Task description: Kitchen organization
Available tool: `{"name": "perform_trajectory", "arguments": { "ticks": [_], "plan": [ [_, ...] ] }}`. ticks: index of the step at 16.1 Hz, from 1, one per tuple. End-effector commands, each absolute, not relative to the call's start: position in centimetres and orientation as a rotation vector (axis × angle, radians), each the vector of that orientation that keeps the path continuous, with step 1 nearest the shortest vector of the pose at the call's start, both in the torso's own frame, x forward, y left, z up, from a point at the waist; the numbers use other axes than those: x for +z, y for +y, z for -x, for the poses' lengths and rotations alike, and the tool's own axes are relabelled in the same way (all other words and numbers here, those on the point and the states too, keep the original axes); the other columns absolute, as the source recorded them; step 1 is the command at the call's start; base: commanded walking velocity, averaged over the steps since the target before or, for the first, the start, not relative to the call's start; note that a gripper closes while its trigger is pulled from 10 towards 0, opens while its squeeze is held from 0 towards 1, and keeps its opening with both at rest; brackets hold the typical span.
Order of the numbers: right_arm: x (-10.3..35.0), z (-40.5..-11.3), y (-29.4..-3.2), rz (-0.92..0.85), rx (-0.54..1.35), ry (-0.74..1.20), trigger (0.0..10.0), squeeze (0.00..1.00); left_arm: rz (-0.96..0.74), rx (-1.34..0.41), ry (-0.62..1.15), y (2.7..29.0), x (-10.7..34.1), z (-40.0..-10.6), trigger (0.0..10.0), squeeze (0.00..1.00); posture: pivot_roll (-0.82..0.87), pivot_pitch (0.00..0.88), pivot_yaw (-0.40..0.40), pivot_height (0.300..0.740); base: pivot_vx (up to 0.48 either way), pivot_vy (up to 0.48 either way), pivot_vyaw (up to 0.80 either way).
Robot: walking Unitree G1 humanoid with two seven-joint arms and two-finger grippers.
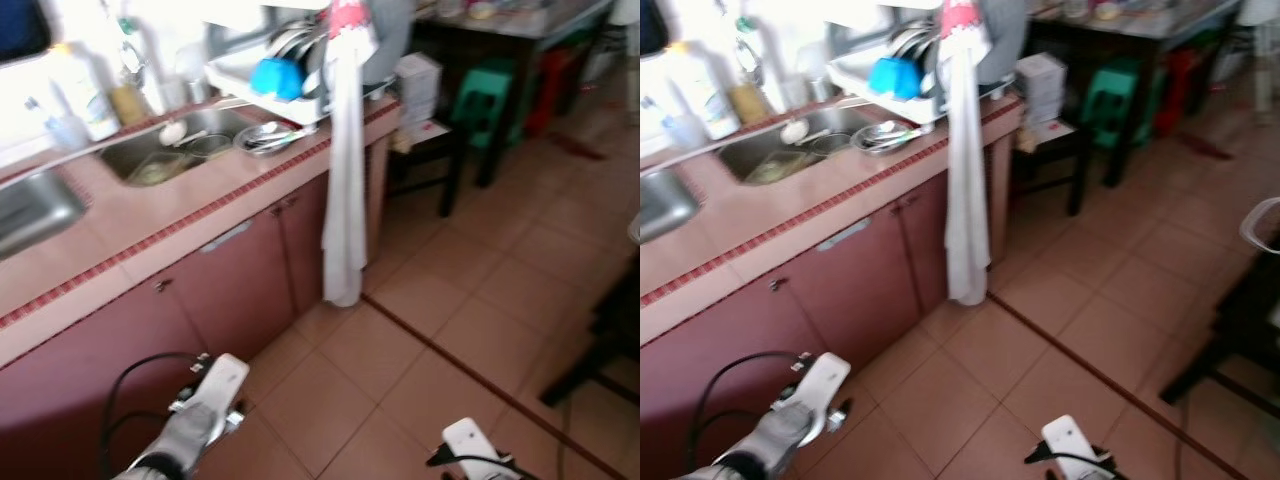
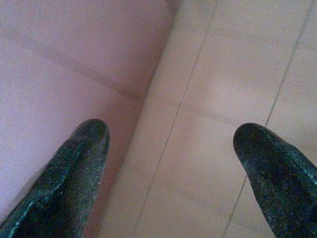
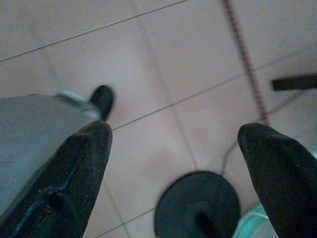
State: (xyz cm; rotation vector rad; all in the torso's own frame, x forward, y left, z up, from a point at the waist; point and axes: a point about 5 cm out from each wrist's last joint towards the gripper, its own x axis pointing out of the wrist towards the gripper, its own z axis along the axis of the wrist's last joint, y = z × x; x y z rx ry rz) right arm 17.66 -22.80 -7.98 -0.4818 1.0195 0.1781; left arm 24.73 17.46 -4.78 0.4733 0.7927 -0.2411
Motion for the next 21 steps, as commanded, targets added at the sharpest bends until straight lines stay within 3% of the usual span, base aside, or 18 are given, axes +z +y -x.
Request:
{"name": "perform_trajectory", "arguments": {
  "ticks": [1,12,21],
  "plan": [
    [-7.95,-18.01,-22.16,0.472,0.184,1.002,10.0,0.00,-0.502,-0.225,0.801,18.43,-4.73,-24.66,10.0,0.00,-0.11,0.000,0.094,0.740,0.000,0.000,-0.73],
    [-7.88,-18.13,-22.17,0.471,0.183,0.995,10.0,0.00,-0.511,-0.225,0.791,18.07,-4.61,-24.91,10.0,0.00,-0.11,0.000,0.093,0.740,0.000,0.000,-0.71],
    [-7.88,-18.23,-21.89,0.464,0.186,0.989,10.0,0.00,-0.498,-0.246,0.763,17.55,-4.09,-25.66,10.0,0.00,-0.11,0.000,0.101,0.740,0.000,0.000,0.00]
  ]
}}
